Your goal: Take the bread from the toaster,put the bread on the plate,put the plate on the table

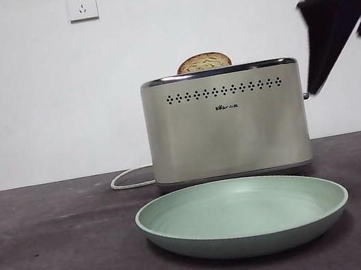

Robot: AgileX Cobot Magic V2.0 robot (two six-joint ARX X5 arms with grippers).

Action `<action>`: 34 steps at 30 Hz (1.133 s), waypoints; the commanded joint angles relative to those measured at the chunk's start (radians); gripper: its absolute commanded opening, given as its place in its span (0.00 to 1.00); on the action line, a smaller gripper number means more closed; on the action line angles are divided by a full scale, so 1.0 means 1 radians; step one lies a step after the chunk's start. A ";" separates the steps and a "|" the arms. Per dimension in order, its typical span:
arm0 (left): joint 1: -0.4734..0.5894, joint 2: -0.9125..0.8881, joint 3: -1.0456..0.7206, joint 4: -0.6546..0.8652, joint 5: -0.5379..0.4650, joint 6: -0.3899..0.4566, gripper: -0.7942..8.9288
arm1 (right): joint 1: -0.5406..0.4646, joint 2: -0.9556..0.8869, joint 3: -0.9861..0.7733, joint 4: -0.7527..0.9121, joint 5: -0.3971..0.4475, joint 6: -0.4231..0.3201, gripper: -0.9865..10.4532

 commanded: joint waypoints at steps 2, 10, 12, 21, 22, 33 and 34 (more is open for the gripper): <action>-0.004 -0.009 0.001 -0.047 0.073 -0.043 0.07 | 0.032 0.062 0.002 0.045 -0.001 0.008 0.49; -0.004 -0.009 0.001 -0.119 0.139 -0.048 0.07 | 0.068 0.200 0.001 0.124 0.002 0.015 0.41; -0.004 -0.009 0.001 -0.125 0.138 -0.051 0.07 | 0.068 0.230 0.001 0.138 0.002 0.015 0.41; -0.003 -0.009 0.001 -0.130 0.137 -0.050 0.07 | 0.083 0.312 0.001 0.179 0.001 0.015 0.24; -0.003 -0.009 0.001 -0.130 0.137 -0.050 0.07 | 0.085 0.313 0.001 0.183 0.001 0.014 0.20; -0.004 -0.009 0.001 -0.173 0.138 -0.050 0.07 | 0.106 0.314 0.001 0.228 0.006 0.023 0.07; -0.004 -0.009 0.001 -0.181 0.138 -0.050 0.07 | 0.106 0.314 0.001 0.232 0.006 0.023 0.07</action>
